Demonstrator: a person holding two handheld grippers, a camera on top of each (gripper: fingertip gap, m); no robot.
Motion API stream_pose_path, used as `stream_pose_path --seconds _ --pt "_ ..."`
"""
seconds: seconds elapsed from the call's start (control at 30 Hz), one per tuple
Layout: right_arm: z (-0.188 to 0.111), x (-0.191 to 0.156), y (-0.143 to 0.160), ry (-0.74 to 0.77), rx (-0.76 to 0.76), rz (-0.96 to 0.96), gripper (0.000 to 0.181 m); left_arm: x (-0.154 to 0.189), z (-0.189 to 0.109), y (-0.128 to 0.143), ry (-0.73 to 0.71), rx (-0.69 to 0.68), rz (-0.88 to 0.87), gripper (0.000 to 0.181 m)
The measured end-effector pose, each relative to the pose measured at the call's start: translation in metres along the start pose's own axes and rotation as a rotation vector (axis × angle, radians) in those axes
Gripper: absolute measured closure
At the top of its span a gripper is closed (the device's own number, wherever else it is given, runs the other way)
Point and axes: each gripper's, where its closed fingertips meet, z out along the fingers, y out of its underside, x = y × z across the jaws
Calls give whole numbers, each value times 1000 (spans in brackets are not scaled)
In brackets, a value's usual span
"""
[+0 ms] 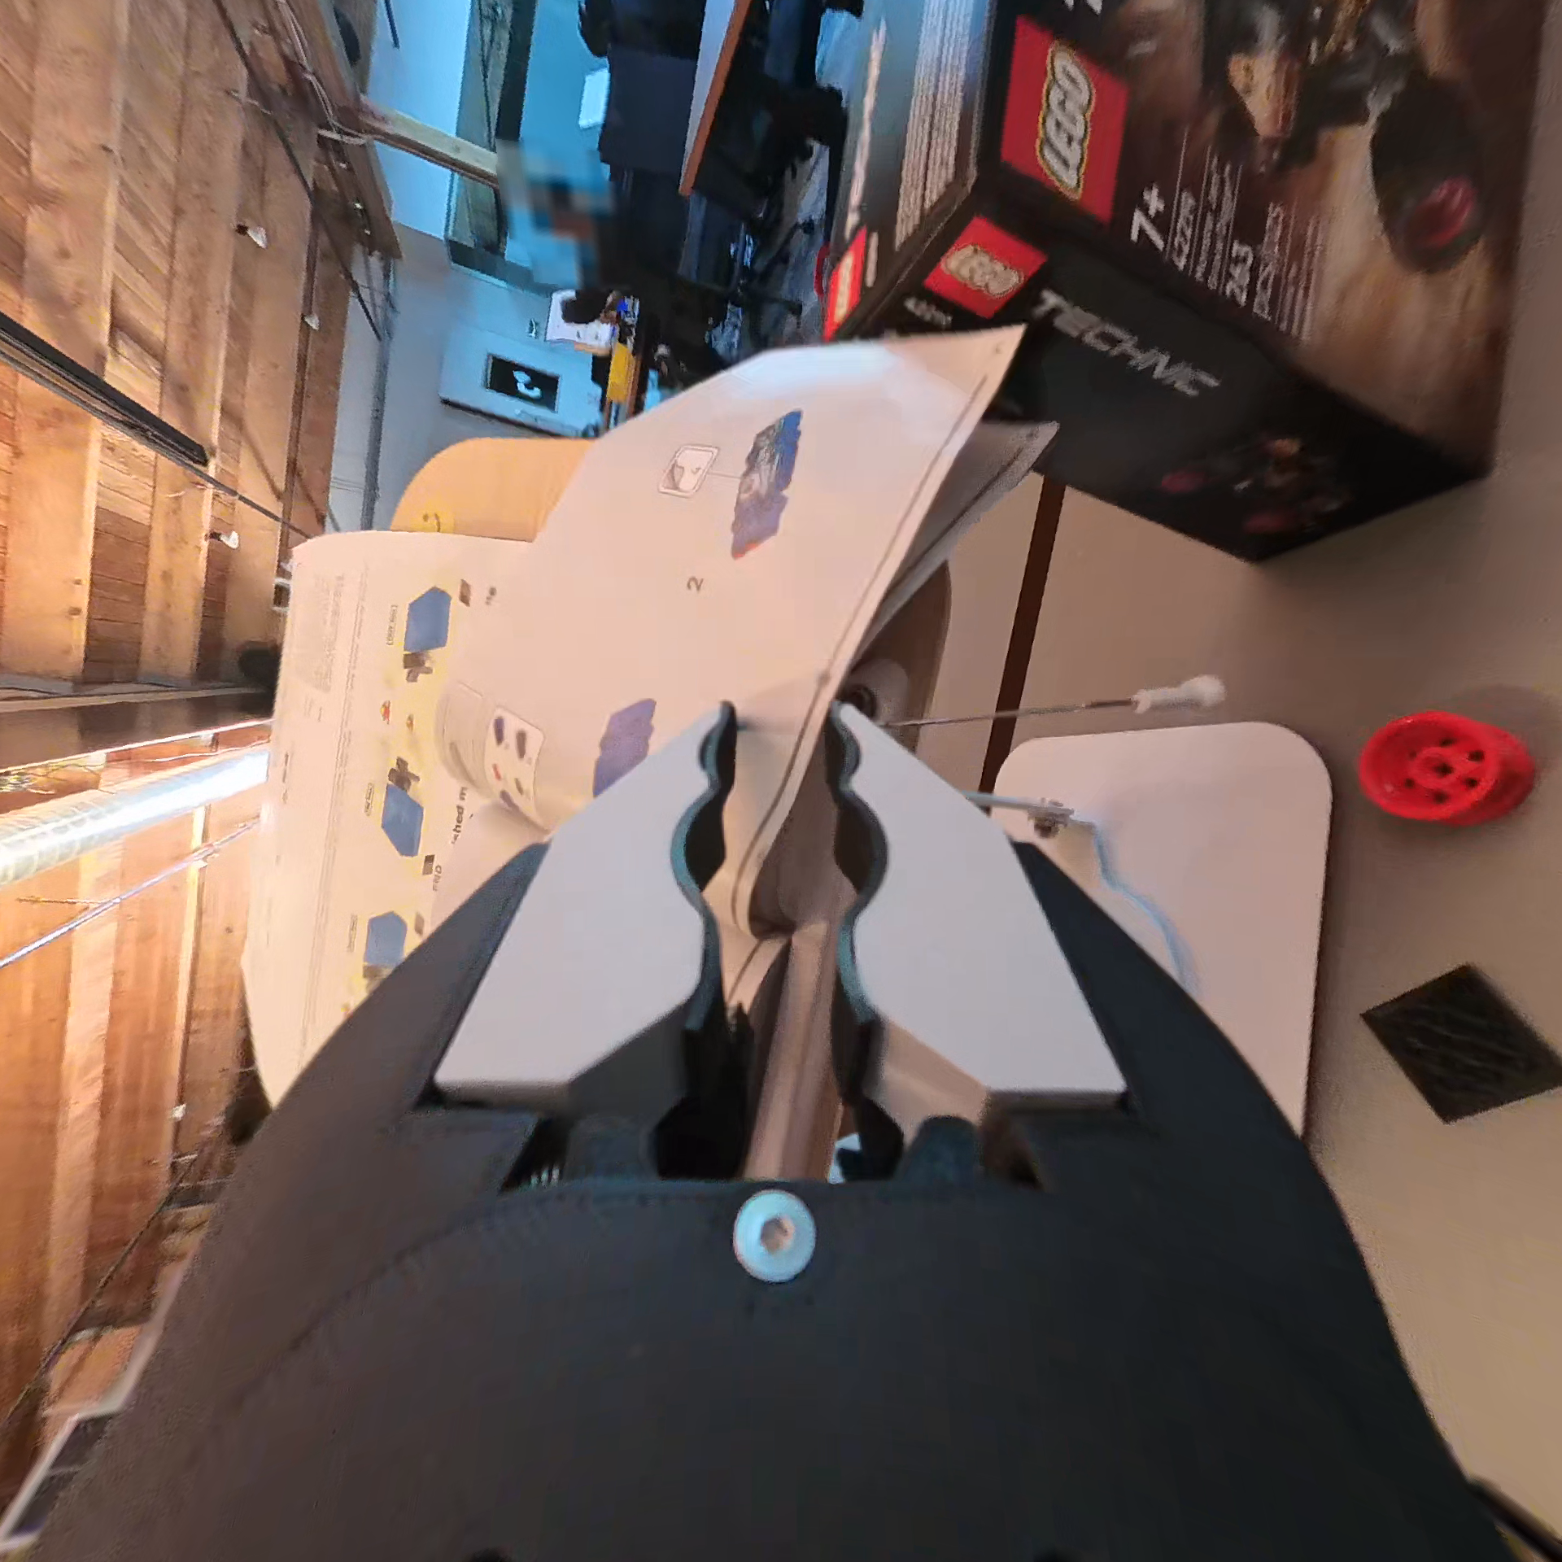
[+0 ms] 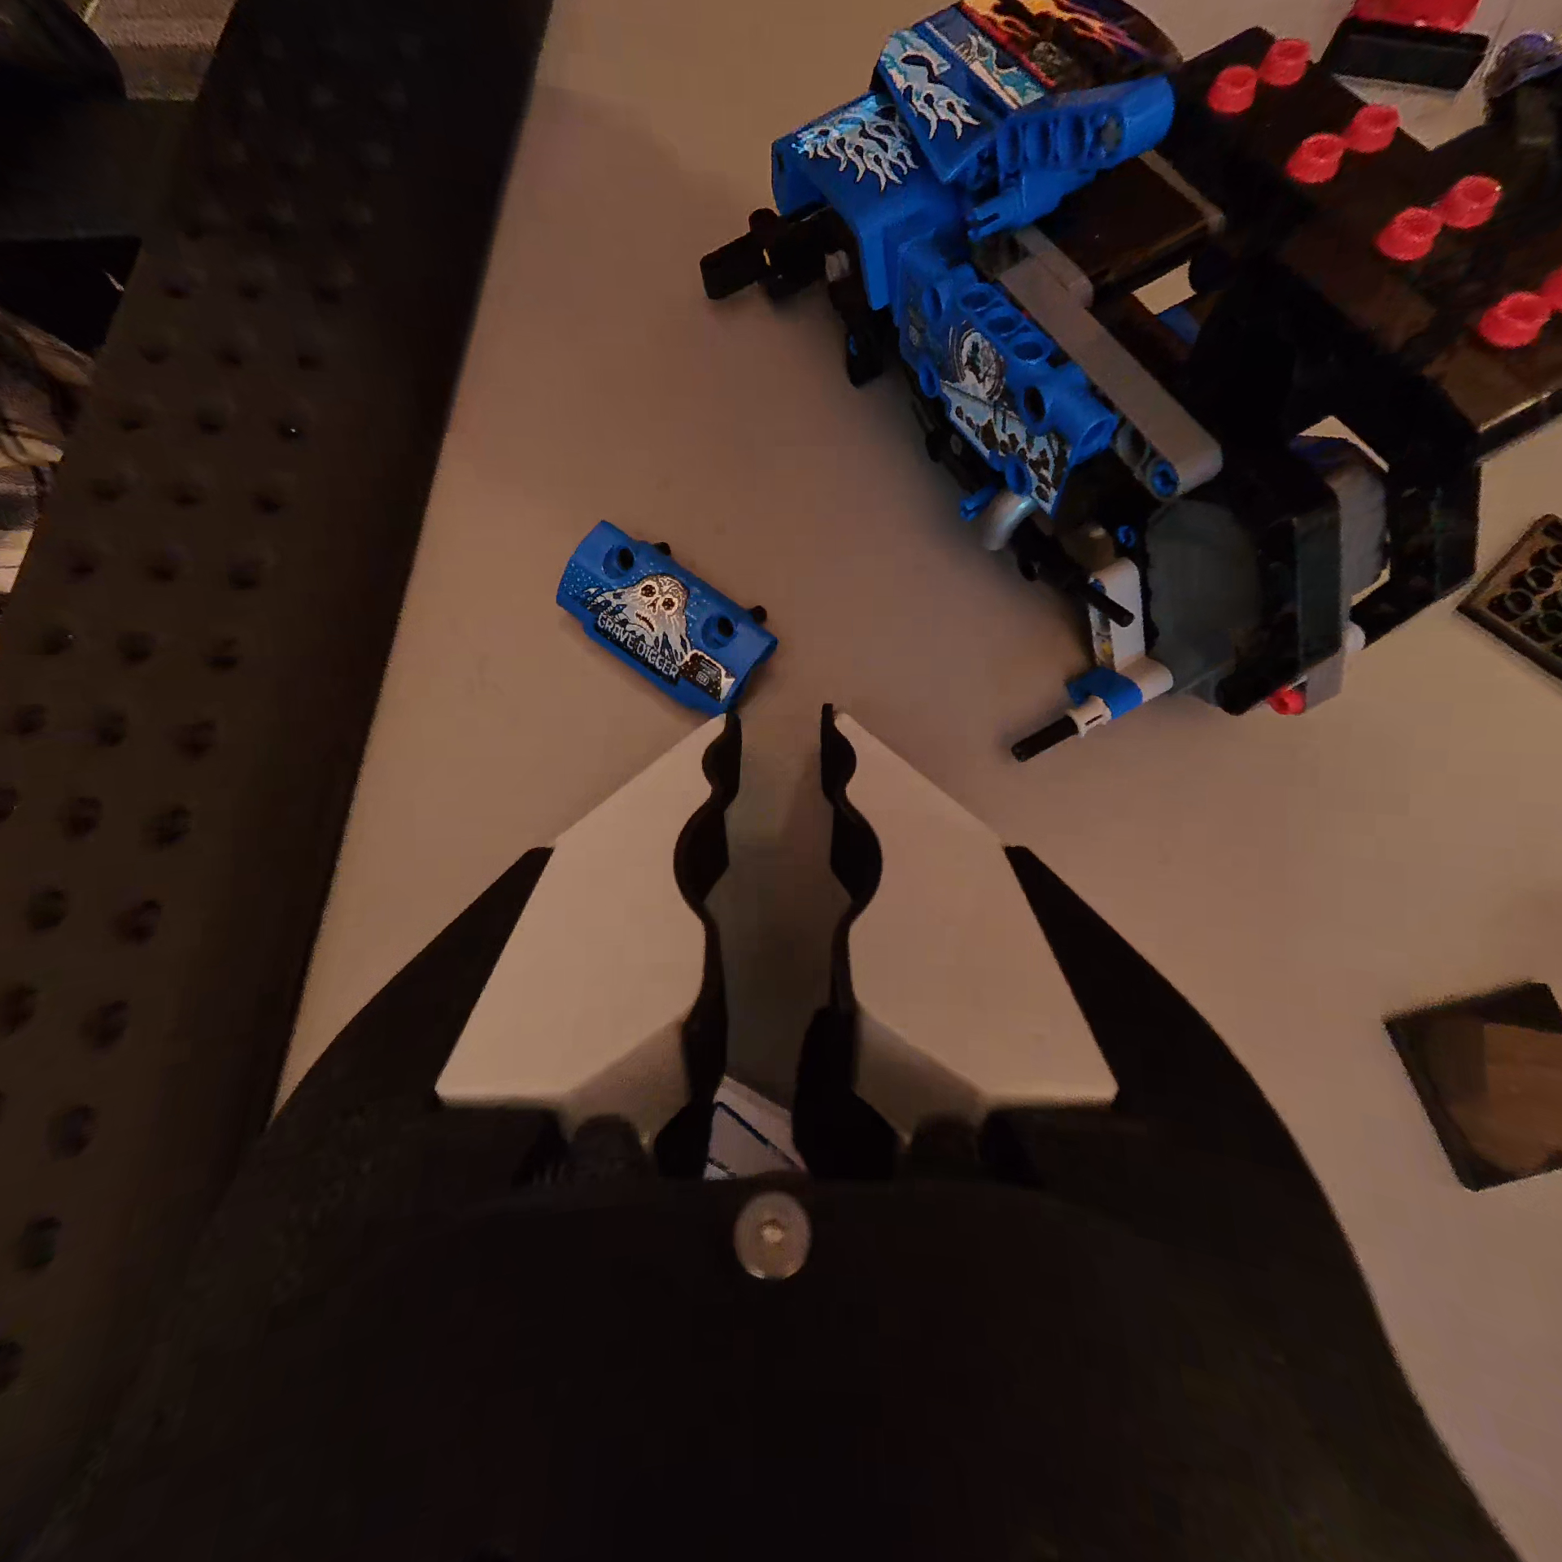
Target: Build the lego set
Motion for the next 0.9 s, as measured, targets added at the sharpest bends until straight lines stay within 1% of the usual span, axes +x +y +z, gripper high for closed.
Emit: stream_pose_path --seconds 0.13,0.2,0.3,0.33,0.4,0.47,0.53,0.6,0.67,0.73,0.83,0.9 --pt "0 -2 -2 -9 6 -3 164 -8 -11 -3 -24 66 -107 170" --pt "1 -2 -1 -12 4 -1 164 -21 -23 1 -76 104 -234 173" --pt "0 -2 -1 -11 8 0 164 -36 -44 21 -140 146 -457 177" --pt "0 -2 -2 -10 11 -1 164 -36 -50 29 -137 153 -520 178" --pt "-1 -3 -4 -10 16 -4 164 -32 -56 39 -87 173 -603 179" --pt "-2 -4 -5 -6 17 -10 164 -38 -65 52 -102 178 -662 181" --pt "-3 -4 -8 -8 37 -5 164 -41 -69 54 -80 212 -722 181" --pt "-2 -3 -8 -11 42 7 164 -43 -69 55 -80 220 -717 181" --pt "-2 -1 -5 -4 37 11 164 -41 -67 49 -52 250 -681 181" --pt "-8 2 -9 22 50 -4 164 -38 -61 41 -35 246 -588 181" --pt "-33 13 -25 101 121 -1 162 -30 -48 25 2 198 -389 180" --pt "-58 20 -44 132 243 24 162 -22 -37 13 46 167 -255 180"
